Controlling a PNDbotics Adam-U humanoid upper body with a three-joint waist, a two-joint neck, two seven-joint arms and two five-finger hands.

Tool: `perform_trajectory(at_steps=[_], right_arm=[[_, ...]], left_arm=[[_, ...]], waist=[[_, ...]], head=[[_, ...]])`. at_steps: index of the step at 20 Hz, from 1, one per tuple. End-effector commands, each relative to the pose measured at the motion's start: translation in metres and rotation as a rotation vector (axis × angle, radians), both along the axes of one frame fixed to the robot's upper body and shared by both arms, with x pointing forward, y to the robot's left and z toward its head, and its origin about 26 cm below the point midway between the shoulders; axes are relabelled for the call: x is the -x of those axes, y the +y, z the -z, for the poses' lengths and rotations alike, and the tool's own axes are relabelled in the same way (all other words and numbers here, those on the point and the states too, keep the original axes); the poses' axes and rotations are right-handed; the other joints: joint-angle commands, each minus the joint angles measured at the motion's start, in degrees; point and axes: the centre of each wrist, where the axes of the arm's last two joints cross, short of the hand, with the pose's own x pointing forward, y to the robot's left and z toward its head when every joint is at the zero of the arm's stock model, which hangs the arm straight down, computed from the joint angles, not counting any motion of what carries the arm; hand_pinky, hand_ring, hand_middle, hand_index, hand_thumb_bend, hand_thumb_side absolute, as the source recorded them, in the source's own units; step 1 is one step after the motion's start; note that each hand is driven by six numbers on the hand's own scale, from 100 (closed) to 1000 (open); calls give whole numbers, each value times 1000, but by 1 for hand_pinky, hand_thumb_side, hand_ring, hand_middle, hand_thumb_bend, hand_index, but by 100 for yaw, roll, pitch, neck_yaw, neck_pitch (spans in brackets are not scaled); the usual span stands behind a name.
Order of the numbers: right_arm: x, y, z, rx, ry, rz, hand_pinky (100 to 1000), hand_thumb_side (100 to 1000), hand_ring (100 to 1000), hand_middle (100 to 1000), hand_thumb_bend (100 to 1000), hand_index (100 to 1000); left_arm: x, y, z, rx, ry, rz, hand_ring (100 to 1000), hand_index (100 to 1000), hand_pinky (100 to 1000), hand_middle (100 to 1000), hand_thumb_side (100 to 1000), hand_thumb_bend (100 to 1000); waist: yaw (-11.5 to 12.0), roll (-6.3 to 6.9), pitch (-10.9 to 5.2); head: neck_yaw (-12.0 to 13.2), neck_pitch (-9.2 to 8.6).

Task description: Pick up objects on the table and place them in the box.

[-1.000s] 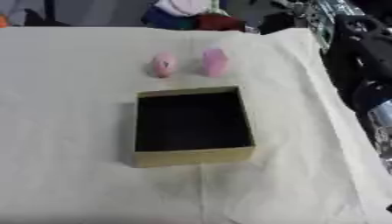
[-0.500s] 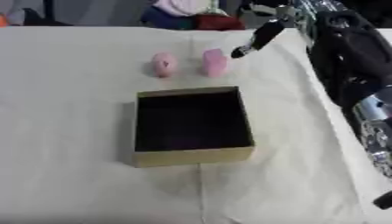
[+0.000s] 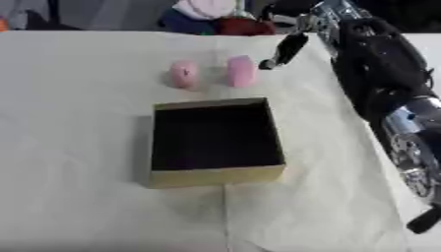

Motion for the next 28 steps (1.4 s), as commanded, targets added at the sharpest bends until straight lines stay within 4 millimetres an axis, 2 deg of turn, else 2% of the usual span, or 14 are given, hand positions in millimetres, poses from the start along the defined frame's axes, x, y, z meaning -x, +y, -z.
perform_trajectory(at_steps=[1, 4, 7, 10, 12, 19, 28], right_arm=[[-1, 4, -15, -11, -14, -6, 919, 355, 925, 842, 358, 876], [-1, 8, -14, -3, -9, -5, 918, 340, 927, 849, 342, 877], [-1, 9, -16, 10, -18, 2, 917, 357, 928, 856, 375, 880], [0, 12, -21, 34, -51, 0, 904, 382, 934, 870, 503, 878], [0, 13, -24, 65, -87, 0, 897, 391, 935, 875, 540, 878], [0, 15, -23, 100, -154, -8, 894, 387, 932, 867, 522, 876], [-1, 14, -28, 53, -152, -8, 903, 392, 923, 845, 491, 877]], left_arm=[[1, 2, -10, -31, -25, 6, 627, 768, 540, 702, 732, 100], [1, 2, -10, -35, -23, 7, 627, 768, 540, 702, 731, 100], [1, 1, -10, -39, -24, 8, 626, 768, 540, 702, 729, 100], [1, 1, -11, -43, -24, 11, 626, 767, 539, 702, 720, 100], [1, 1, -11, -47, -24, 13, 625, 767, 539, 703, 722, 100], [0, 0, -13, -59, -28, 18, 624, 767, 538, 703, 717, 100], [-1, -1, -17, -78, -40, 23, 622, 766, 537, 704, 728, 100]], waist=[[10, 23, -101], [16, 20, -78], [24, 10, -43], [29, -2, -10], [36, -7, 15], [72, -11, 134], [186, -69, 335]], head=[[-5, 39], [-11, 36], [-14, 29], [-18, 5], [-24, -23], [-40, -139], [-162, -359]])
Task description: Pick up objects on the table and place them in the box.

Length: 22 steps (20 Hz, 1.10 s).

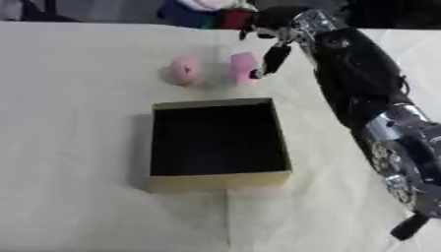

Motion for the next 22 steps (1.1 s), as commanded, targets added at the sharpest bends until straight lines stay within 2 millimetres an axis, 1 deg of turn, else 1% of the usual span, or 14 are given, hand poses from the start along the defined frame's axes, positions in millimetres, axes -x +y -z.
perform_trajectory(at_steps=[1, 3, 6, 11, 19, 22], right_arm=[[0, -1, -20, -31, -32, -2, 904, 384, 920, 842, 479, 877], [0, -1, -20, -46, -26, 2, 907, 366, 913, 836, 453, 883], [0, -2, -21, -60, -16, 18, 907, 354, 914, 838, 437, 884], [-1, -7, -20, -38, 16, 73, 900, 328, 915, 846, 402, 884], [-1, -12, -25, -5, 33, 153, 889, 334, 911, 841, 404, 876], [-1, -11, -22, -2, 53, 153, 883, 345, 897, 822, 355, 862]], left_arm=[[1, 1, -11, -39, -31, 0, 622, 766, 537, 704, 727, 100], [1, 1, -11, -42, -31, 0, 622, 765, 537, 704, 725, 100], [1, 1, -12, -47, -33, 0, 621, 765, 537, 704, 724, 100], [1, 0, -12, -57, -34, 2, 621, 764, 537, 704, 728, 100], [0, 0, -13, -60, -37, 1, 620, 763, 537, 703, 731, 100], [0, 0, -13, -62, -37, 0, 620, 763, 537, 703, 730, 100]], waist=[[31, 14, -65], [57, 11, -32], [94, 10, 17], [182, -6, 99], [256, -39, 176], [267, -40, 183]], head=[[-51, -132], [-70, -166], [-102, -212], [-158, -279], [-190, -338], [-200, -337]])
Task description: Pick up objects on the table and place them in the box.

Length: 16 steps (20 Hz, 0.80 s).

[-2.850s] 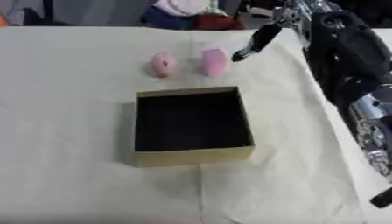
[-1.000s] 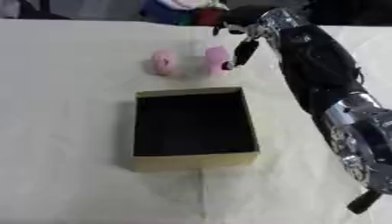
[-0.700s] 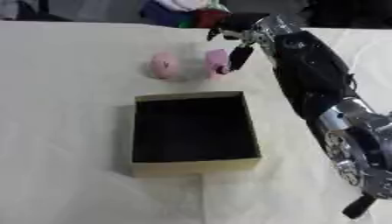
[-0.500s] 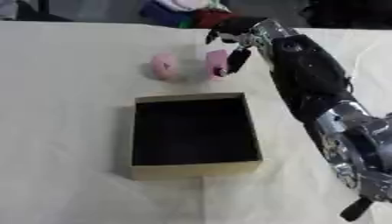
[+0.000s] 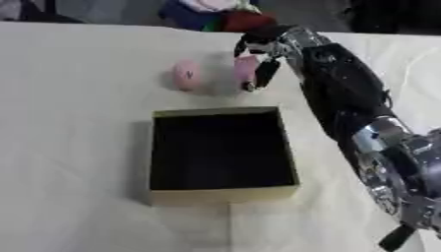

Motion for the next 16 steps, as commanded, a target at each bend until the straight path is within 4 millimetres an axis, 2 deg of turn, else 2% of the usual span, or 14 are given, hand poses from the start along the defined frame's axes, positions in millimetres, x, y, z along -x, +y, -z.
perform_trajectory(at_steps=[1, 4, 5, 6, 10, 16], right_arm=[[-1, -8, -18, 1, -21, 16, 883, 345, 897, 822, 355, 862], [-1, -8, -18, -2, -14, 15, 883, 345, 897, 822, 355, 862], [0, -7, -19, -4, -14, 14, 828, 380, 820, 643, 211, 741], [0, -3, -22, -23, -25, -4, 813, 376, 800, 607, 180, 715], [1, 0, -26, -103, -75, -58, 791, 350, 778, 569, 114, 673], [1, 0, -31, -138, -100, -85, 791, 347, 775, 566, 100, 671]], left_arm=[[2, 2, -10, -36, -29, 0, 620, 763, 537, 703, 730, 100], [2, 2, -10, -36, -29, 0, 620, 763, 537, 703, 730, 100], [2, 2, -10, -36, -29, 0, 620, 763, 537, 703, 729, 100], [2, 2, -10, -36, -29, 1, 620, 763, 537, 703, 728, 100], [2, 3, -11, -40, -27, 0, 621, 763, 538, 703, 724, 100], [2, 4, -11, -43, -25, -3, 621, 763, 537, 703, 724, 100]], waist=[[15, 29, -103], [16, 29, -103], [17, 30, -104], [17, 37, -112], [6, 34, -133], [-28, 31, -168]], head=[[-16, -70], [-17, -71], [-19, -70], [-29, -61], [-31, -47], [-16, -22]])
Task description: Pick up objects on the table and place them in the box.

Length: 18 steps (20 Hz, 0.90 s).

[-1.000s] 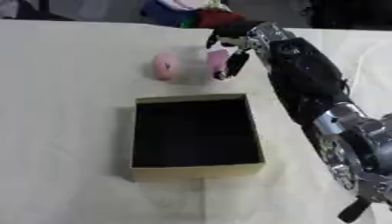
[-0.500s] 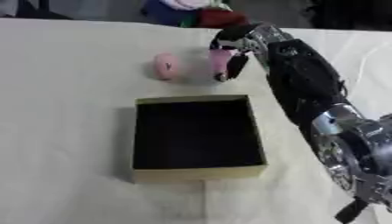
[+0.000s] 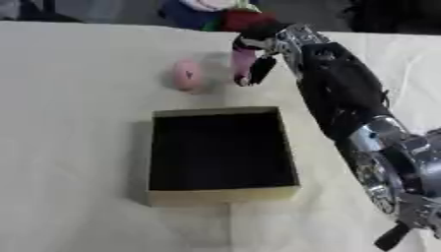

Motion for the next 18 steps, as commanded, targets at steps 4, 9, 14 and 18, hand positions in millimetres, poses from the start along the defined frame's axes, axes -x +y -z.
perform_trajectory(at_steps=[4, 9, 14, 18], right_arm=[[3, -6, -48, -21, -99, -50, 791, 337, 781, 571, 100, 676], [9, -15, -77, 14, -145, -120, 789, 335, 783, 574, 100, 678], [16, -22, -90, 76, -164, -207, 785, 343, 789, 578, 100, 681], [23, -18, -95, 105, -210, -305, 777, 351, 788, 578, 100, 677]], left_arm=[[2, 4, -10, -32, -27, -10, 621, 763, 538, 703, 720, 100], [3, 6, -10, -37, -26, -19, 621, 763, 538, 704, 720, 100], [3, 8, -10, -43, -23, -30, 622, 763, 537, 704, 718, 100], [4, 9, -9, -47, -20, -35, 622, 763, 538, 704, 718, 100]], waist=[[-65, 19, -181], [-157, -5, -201], [-254, -29, -225], [-325, -29, -248]], head=[[22, 3], [87, 24], [202, 77], [246, 106]])
